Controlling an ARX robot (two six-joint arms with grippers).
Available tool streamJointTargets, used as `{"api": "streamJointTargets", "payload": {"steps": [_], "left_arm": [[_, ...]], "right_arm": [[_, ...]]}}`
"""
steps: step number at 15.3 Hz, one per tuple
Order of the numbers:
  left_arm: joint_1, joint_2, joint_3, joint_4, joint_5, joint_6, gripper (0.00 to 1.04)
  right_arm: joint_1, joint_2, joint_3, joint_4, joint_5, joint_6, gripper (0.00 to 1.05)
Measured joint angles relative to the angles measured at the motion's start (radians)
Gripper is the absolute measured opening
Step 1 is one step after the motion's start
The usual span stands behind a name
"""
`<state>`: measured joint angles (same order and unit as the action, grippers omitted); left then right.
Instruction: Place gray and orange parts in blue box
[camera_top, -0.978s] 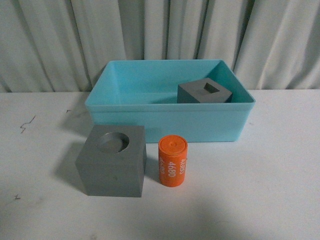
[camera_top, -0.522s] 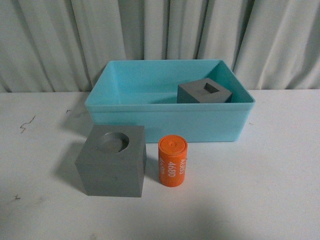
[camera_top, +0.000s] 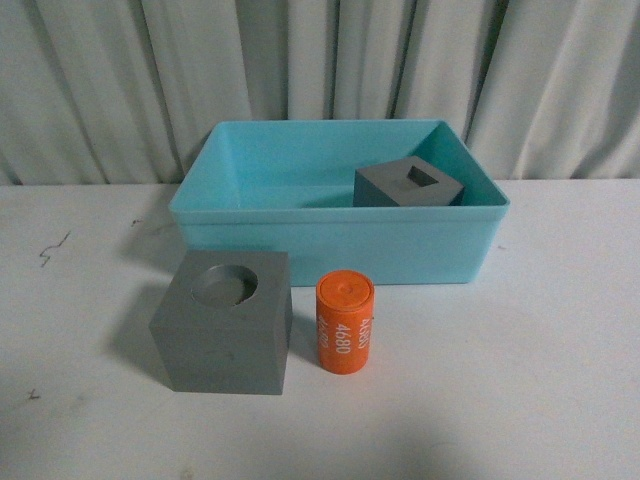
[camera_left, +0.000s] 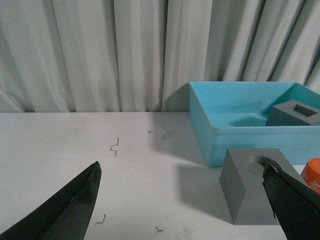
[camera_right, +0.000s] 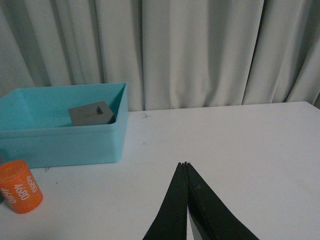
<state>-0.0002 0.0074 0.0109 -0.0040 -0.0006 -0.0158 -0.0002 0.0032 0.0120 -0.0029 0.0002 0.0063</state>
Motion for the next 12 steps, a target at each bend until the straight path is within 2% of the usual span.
{"api": "streamJointTargets", "payload": {"steps": [2, 3, 5, 7, 9, 10, 11, 12], "left_arm": [[0.0, 0.0, 0.0, 0.002, 0.0, 0.0, 0.98], [0.0, 0.0, 0.0, 0.001, 0.0, 0.0, 0.98], [0.0, 0.0, 0.0, 0.001, 0.0, 0.0, 0.98], [0.0, 0.0, 0.0, 0.001, 0.0, 0.0, 0.98], [0.0, 0.0, 0.0, 0.001, 0.0, 0.0, 0.98], [-0.052, 0.219, 0.144, -0.308, -0.09, -0.093, 0.98], [-0.143, 0.714, 0.362, -0.18, -0.13, -0.143, 0.98], [-0.172, 0.848, 0.426, -0.098, -0.131, -0.134, 0.98]], "right_arm": [[0.0, 0.0, 0.0, -0.001, 0.0, 0.0, 0.02], [0.0, 0.0, 0.0, 0.0, 0.0, 0.0, 0.06], [0.0, 0.0, 0.0, -0.001, 0.0, 0.0, 0.28], [0.0, 0.0, 0.0, 0.0, 0.0, 0.0, 0.44], [0.0, 0.0, 0.0, 0.0, 0.0, 0.0, 0.7], [0.0, 0.0, 0.0, -0.001, 0.0, 0.0, 1.0], [0.0, 0.0, 0.0, 0.0, 0.0, 0.0, 0.98], [0.0, 0.0, 0.0, -0.001, 0.0, 0.0, 0.98]]}}
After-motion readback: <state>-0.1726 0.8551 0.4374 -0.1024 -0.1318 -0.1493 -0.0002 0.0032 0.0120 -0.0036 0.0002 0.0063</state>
